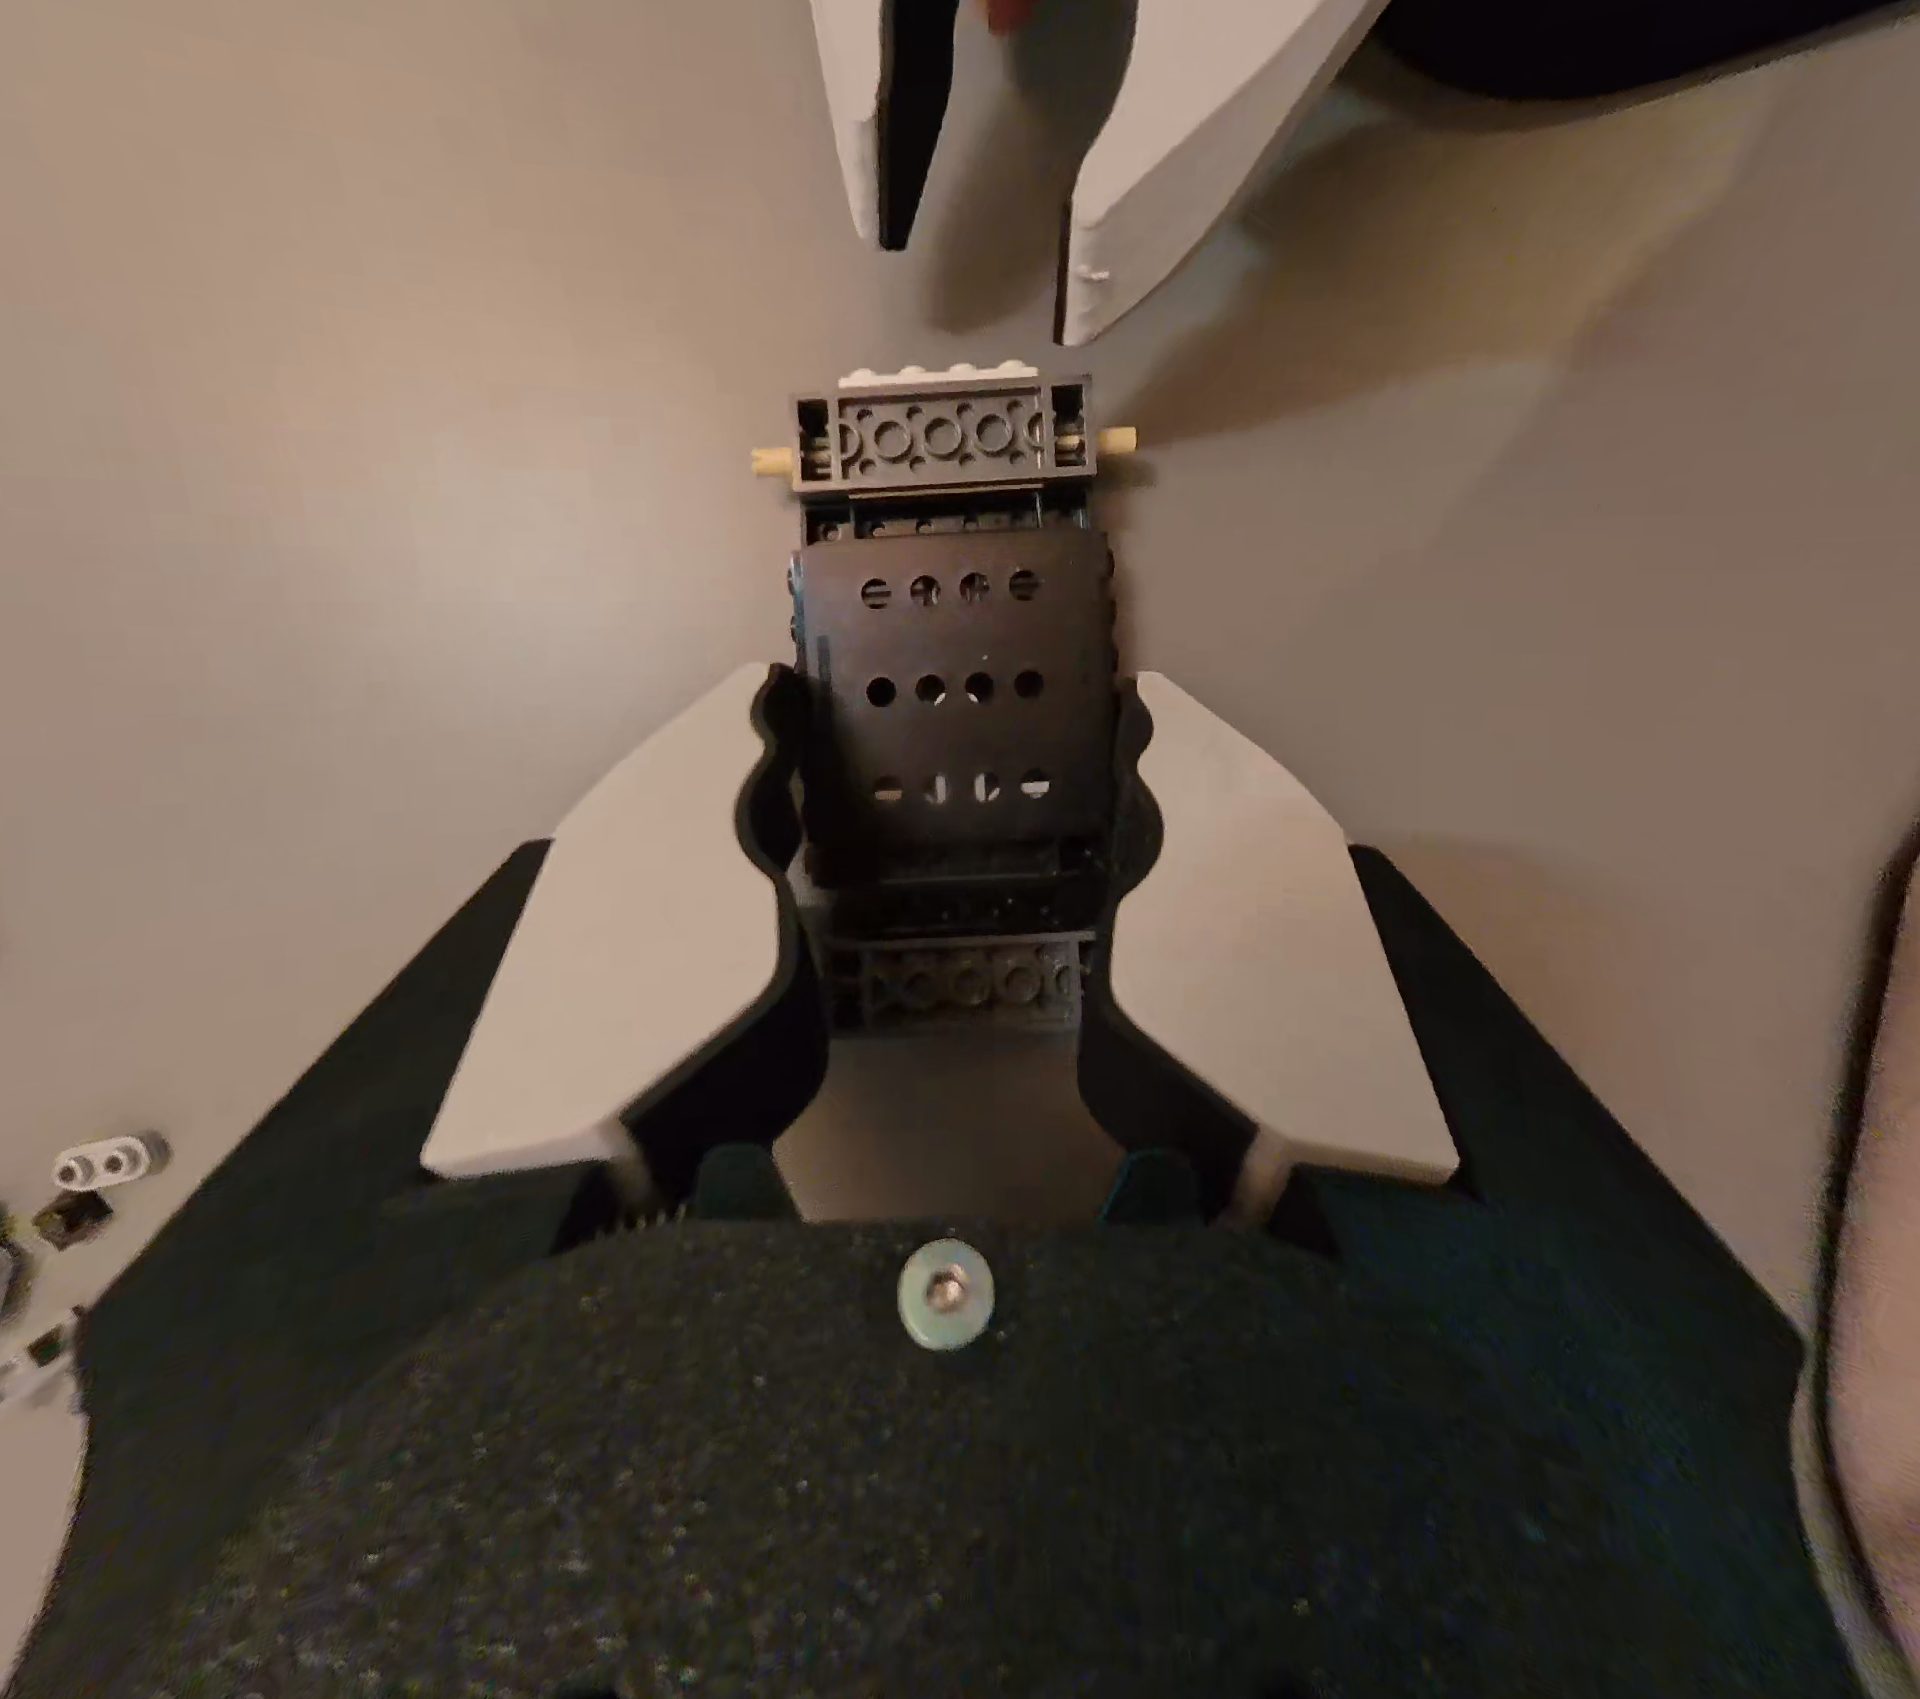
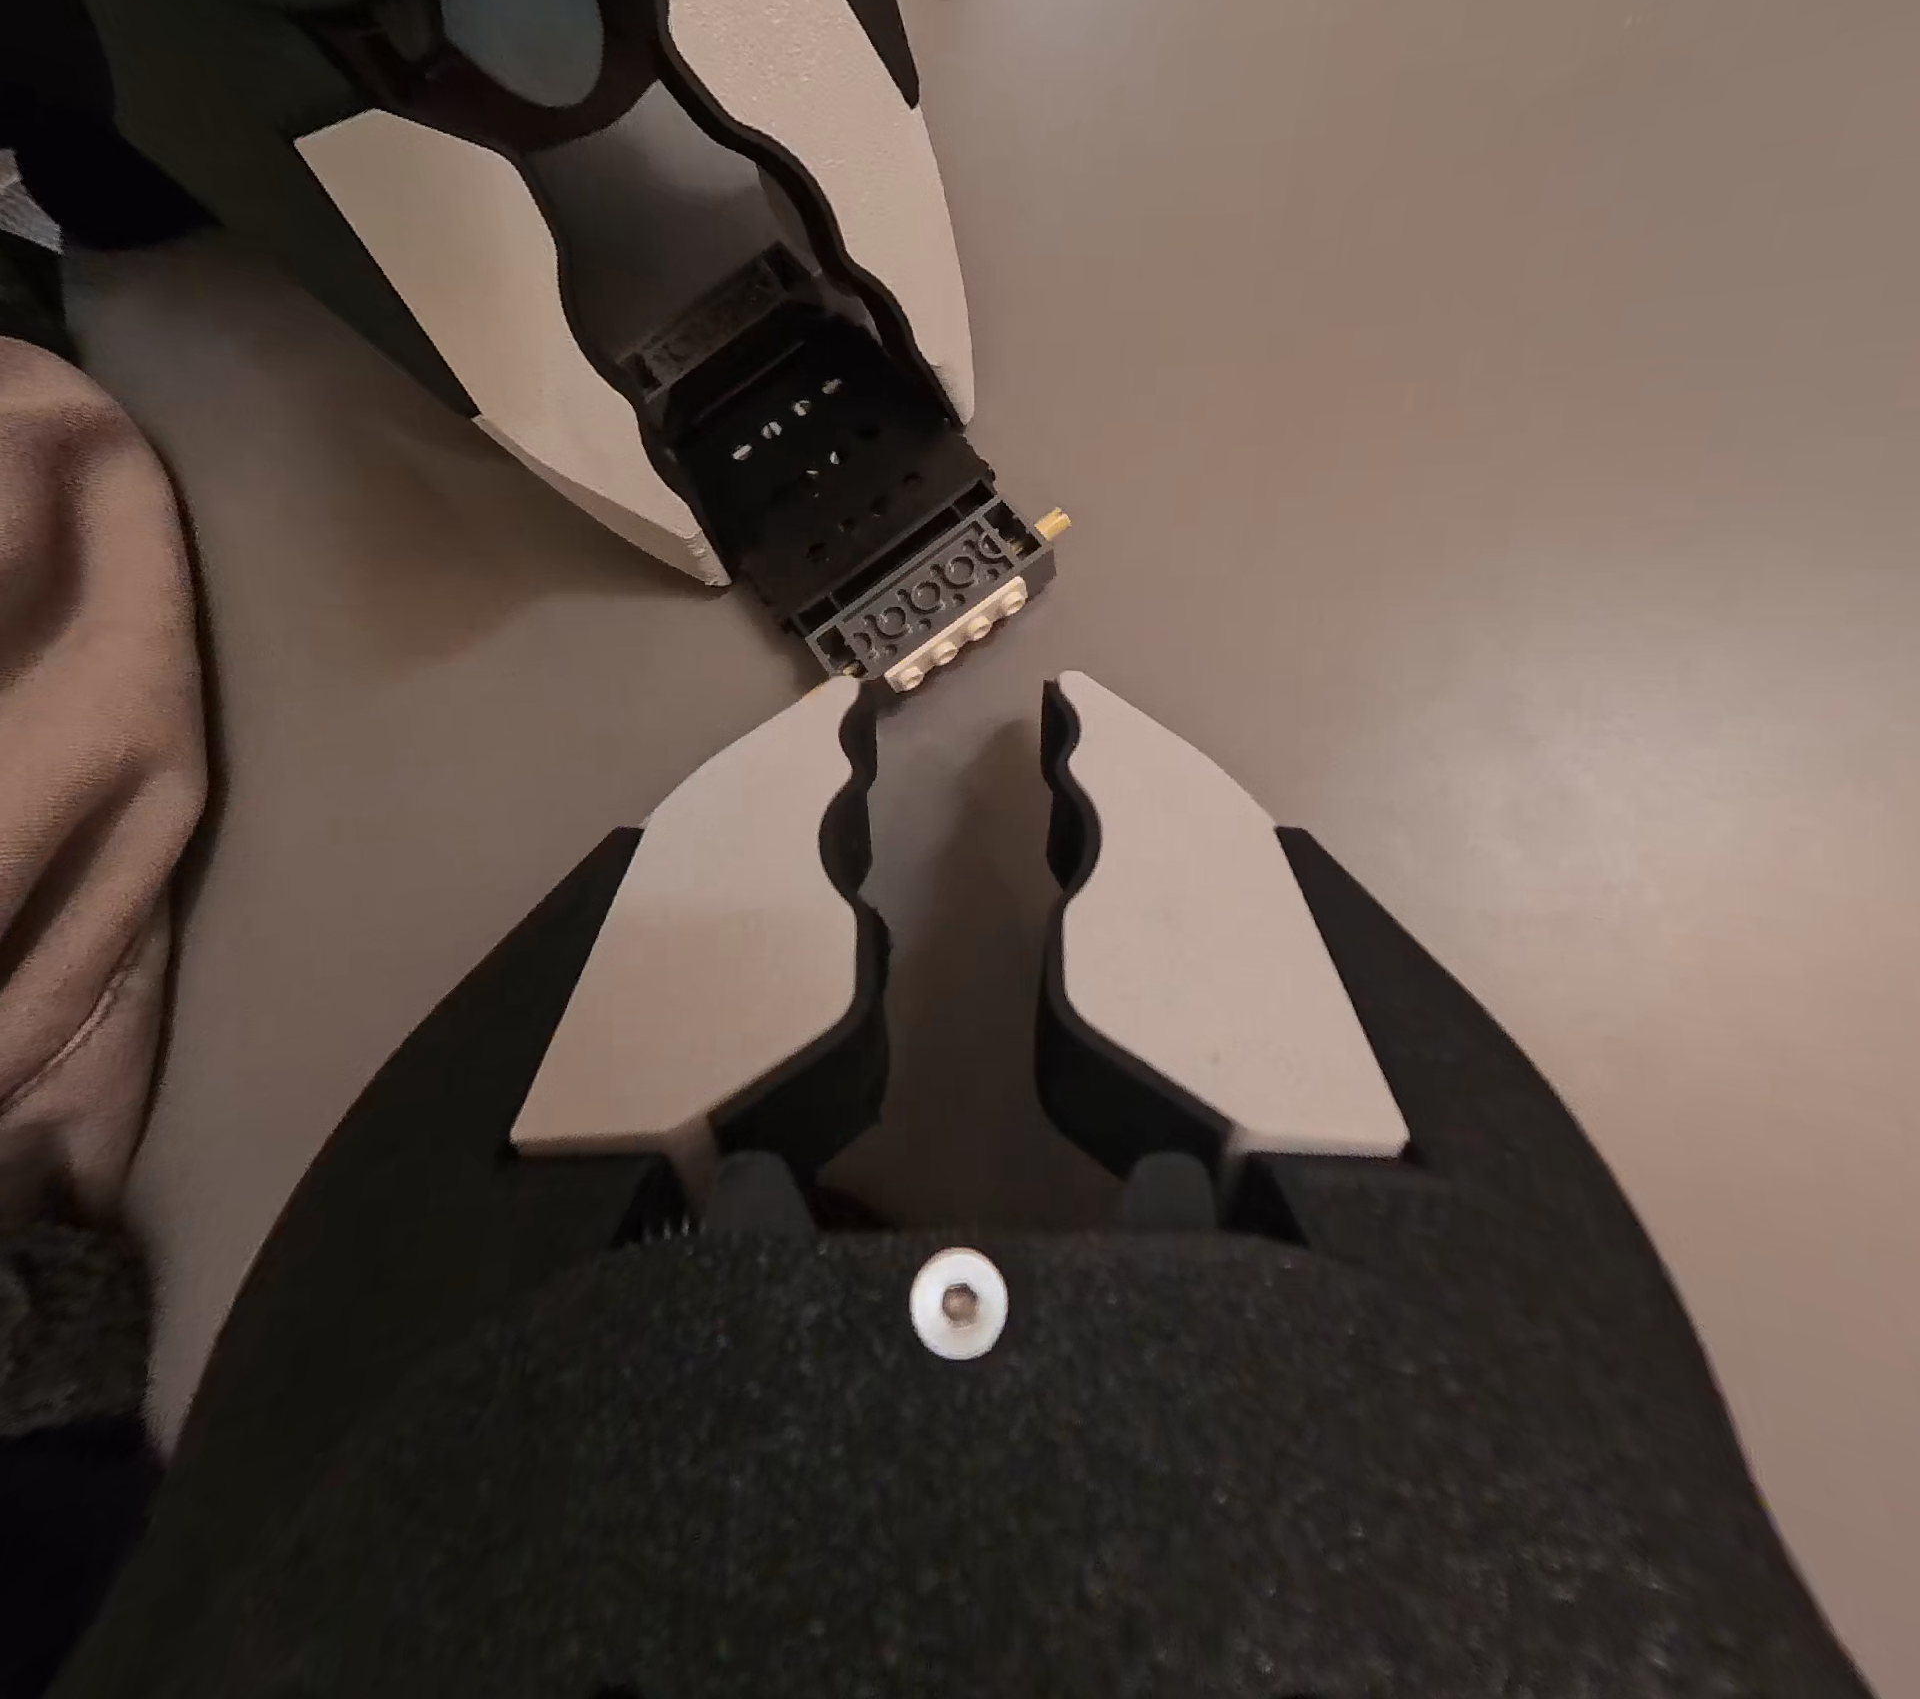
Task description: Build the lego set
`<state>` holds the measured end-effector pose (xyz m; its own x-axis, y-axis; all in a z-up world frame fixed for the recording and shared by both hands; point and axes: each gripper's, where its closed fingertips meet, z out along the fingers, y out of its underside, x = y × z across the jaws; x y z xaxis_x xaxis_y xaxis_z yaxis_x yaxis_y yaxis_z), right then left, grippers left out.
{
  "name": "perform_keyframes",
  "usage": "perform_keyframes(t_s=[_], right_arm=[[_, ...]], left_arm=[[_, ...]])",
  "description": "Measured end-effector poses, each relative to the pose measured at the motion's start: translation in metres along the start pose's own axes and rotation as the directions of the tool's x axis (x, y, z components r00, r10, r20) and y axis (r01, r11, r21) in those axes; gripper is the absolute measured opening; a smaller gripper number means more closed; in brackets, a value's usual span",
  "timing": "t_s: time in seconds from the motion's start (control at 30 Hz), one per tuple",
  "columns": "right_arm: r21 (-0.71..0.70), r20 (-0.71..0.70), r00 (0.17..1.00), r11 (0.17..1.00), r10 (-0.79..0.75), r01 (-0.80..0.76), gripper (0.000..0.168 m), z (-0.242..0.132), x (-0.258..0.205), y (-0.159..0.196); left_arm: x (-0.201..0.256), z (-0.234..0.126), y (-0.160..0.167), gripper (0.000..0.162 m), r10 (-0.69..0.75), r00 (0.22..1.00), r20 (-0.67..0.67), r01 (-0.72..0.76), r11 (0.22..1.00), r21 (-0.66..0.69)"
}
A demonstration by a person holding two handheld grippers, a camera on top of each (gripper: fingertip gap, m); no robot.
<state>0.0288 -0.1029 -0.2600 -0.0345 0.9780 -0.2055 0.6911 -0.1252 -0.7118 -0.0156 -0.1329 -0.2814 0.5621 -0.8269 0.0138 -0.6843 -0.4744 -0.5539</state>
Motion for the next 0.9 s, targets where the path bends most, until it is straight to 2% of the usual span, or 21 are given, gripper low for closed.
perform_keyframes(t_s=[0.17, 0.3, 0.4, 0.5, 0.6, 0.67, 0.9], right_arm=[[0.088, 0.097, 0.988, 0.988, 0.122, -0.130, 0.032, -0.010, -0.006, -0.010], [0.182, 0.201, 0.937, 0.930, 0.284, -0.321, 0.039, -0.012, -0.013, -0.030], [0.214, 0.212, 0.921, 0.904, 0.326, -0.369, 0.042, -0.005, -0.017, -0.043], [0.202, 0.205, 0.915, 0.900, 0.347, -0.387, 0.035, 0.004, -0.015, -0.047], [0.207, 0.274, 0.888, 0.879, 0.369, -0.429, 0.023, 0.004, -0.019, -0.052], [0.220, 0.311, 0.878, 0.871, 0.363, -0.439, 0.021, 0.003, -0.022, -0.057], [0.307, 0.288, 0.918, 0.883, 0.271, -0.356, 0.018, -0.004, -0.029, -0.071]], left_arm=[[-0.008, -0.008, -0.004, 0.058, 0.130, 0.982, 0.135, -0.137, 0.989, 0.047], [-0.013, -0.021, -0.010, 0.058, 0.190, 0.947, 0.259, -0.218, 0.972, 0.083], [-0.011, -0.028, -0.014, 0.058, 0.228, 0.922, 0.312, -0.265, 0.961, 0.080], [-0.011, -0.033, -0.016, 0.058, 0.262, 0.895, 0.361, -0.305, 0.950, 0.065], [-0.011, -0.043, -0.019, 0.058, 0.288, 0.868, 0.405, -0.340, 0.939, 0.061], [-0.011, -0.049, -0.020, 0.058, 0.307, 0.849, 0.431, -0.364, 0.930, 0.055], [-0.014, -0.068, -0.024, 0.058, 0.415, 0.723, 0.552, -0.497, 0.868, -0.001]])
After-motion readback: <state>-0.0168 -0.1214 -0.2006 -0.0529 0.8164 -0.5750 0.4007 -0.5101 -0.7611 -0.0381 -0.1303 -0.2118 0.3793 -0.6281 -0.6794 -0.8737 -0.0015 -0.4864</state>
